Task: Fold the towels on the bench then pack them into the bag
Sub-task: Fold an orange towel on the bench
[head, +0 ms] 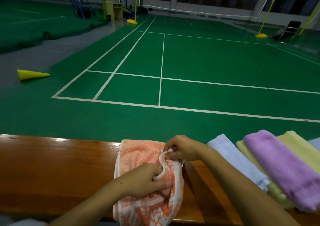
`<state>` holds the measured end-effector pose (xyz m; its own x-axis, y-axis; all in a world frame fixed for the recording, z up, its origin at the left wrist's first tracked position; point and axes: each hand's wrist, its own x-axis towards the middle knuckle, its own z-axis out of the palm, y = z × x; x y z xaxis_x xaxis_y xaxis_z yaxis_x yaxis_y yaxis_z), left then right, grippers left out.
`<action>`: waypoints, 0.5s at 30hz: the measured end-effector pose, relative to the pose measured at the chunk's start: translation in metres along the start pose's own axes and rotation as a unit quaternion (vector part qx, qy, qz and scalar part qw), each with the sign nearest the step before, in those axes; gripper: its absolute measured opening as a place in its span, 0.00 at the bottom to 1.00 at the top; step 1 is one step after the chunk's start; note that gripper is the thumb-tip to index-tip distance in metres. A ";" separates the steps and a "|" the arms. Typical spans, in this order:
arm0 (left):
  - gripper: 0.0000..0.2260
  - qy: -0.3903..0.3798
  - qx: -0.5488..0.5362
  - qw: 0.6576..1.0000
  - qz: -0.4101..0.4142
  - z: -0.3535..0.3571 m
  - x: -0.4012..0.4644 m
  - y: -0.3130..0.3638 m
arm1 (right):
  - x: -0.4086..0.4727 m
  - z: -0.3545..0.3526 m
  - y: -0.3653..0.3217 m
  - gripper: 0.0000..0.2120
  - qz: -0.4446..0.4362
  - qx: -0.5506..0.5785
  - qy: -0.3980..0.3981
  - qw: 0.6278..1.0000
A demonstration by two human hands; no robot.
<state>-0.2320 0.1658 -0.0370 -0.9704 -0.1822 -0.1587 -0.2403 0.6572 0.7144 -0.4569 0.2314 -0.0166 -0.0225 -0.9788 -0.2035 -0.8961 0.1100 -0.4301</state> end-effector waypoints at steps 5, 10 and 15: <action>0.26 0.126 0.034 0.991 0.028 -0.042 -0.019 0.006 | -0.052 -0.045 0.000 0.04 0.000 0.166 0.153 0.974; 0.26 0.276 0.113 0.950 0.091 -0.104 -0.022 0.039 | -0.093 -0.093 -0.029 0.04 -0.027 0.194 0.232 0.953; 0.19 0.331 0.080 0.926 0.161 -0.161 -0.033 0.095 | -0.128 -0.135 -0.067 0.06 -0.069 0.212 0.301 0.927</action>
<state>-0.2190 0.1165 0.1455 -0.7764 -0.3313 0.5361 0.0072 0.8460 0.5331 -0.4536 0.3261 0.1569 -0.2783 -0.8936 0.3521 -0.6571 -0.0902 -0.7483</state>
